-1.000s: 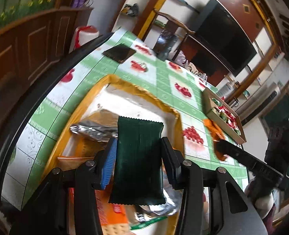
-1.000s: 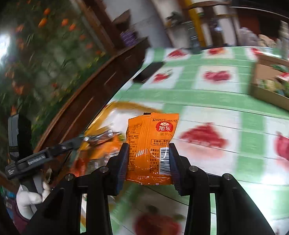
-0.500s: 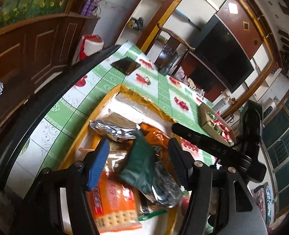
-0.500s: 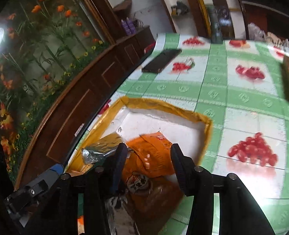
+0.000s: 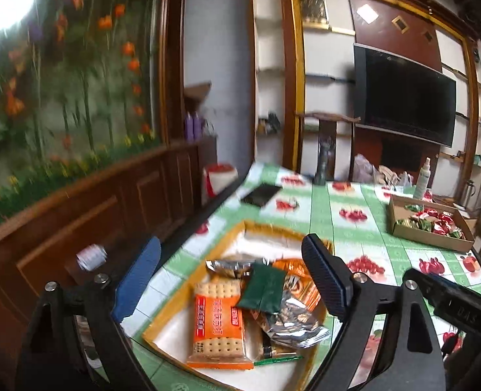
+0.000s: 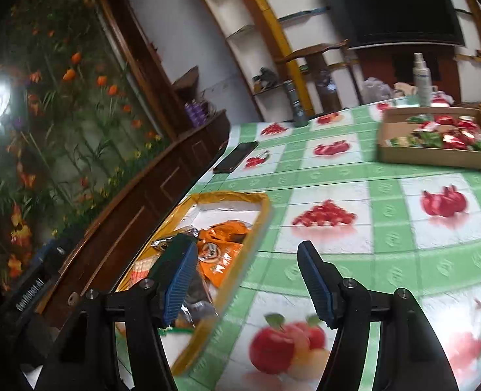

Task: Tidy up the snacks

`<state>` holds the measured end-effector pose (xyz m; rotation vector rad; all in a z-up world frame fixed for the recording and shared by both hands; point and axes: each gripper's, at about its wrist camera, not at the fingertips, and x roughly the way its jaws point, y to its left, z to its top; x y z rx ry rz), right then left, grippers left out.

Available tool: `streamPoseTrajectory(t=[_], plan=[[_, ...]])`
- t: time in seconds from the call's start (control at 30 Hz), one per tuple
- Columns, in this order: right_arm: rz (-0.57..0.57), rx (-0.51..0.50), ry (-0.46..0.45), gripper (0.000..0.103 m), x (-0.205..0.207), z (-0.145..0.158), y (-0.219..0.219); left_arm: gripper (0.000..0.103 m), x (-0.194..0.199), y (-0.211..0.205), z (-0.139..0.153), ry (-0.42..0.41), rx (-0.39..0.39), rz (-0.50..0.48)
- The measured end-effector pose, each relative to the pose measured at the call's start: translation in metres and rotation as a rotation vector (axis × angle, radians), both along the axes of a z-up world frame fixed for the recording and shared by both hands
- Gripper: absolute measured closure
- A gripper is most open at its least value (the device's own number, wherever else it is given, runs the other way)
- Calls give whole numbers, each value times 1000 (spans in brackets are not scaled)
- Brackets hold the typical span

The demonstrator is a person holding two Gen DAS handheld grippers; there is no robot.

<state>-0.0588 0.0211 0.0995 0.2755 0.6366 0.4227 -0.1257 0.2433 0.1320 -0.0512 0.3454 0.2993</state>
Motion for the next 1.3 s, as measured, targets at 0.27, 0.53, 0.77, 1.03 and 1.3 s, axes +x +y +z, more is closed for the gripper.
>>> streamPoseTrajectory(t=[0.27,0.53,0.77,1.03,1.3], plan=[[3,-98,-122,27,-50,6,-10,0,-34,-20,12,-90,12,129],[64,-161,-92,27,-63,-8,-2,0,-11,-25,-8,87,-90,20],[116,-211,-72,26,-70,-22,18,0,-3,-29,-24,153,-135,0],[138,-247,-42,26,-67,-33,35,0,6,-19,-37,194,-135,18],[161,-279,-11,26,-63,-41,52,0,15,-5,-53,259,-144,37]])
